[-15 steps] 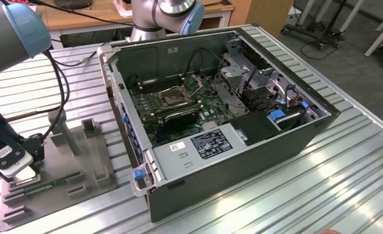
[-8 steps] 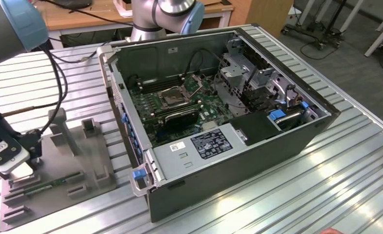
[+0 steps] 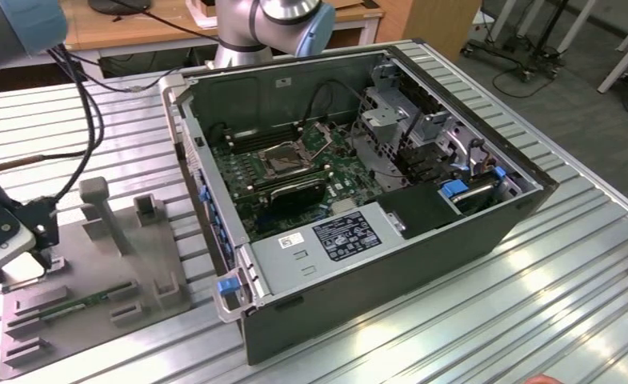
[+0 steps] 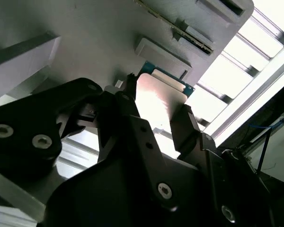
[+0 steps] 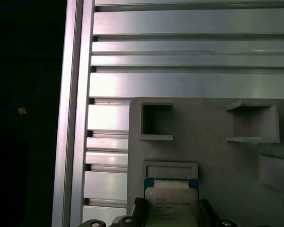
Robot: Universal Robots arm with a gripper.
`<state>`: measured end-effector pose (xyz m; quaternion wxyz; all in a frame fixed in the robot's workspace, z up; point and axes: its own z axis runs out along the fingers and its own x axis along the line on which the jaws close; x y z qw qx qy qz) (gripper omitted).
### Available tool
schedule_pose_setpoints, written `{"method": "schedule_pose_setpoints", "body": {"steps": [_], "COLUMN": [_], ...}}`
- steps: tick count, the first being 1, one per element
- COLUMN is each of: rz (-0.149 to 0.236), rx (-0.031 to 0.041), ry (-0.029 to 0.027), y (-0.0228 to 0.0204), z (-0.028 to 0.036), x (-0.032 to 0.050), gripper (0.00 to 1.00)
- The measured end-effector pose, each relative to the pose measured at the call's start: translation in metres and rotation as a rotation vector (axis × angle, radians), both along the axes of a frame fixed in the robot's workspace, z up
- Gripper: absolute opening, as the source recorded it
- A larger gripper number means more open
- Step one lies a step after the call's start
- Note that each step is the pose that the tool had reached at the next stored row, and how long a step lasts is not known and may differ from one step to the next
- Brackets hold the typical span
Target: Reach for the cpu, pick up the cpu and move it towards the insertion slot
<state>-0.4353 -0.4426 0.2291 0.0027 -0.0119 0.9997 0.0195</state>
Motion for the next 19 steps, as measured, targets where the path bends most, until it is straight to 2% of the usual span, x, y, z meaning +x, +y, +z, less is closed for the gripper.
{"method": "schedule_pose_setpoints", "body": {"steps": [12, 16, 19], "rz": [0.0, 0.0, 0.0], "rx": [0.0, 0.0, 0.0002], "ry": [-0.0001, 0.0, -0.0004], "y": [0.0, 0.0, 0.0], "z": [0.0394, 0.0464, 0.0474], "x": [0.0, 0.0, 0.0], "gripper": [0.53, 0.53, 0.53]}}
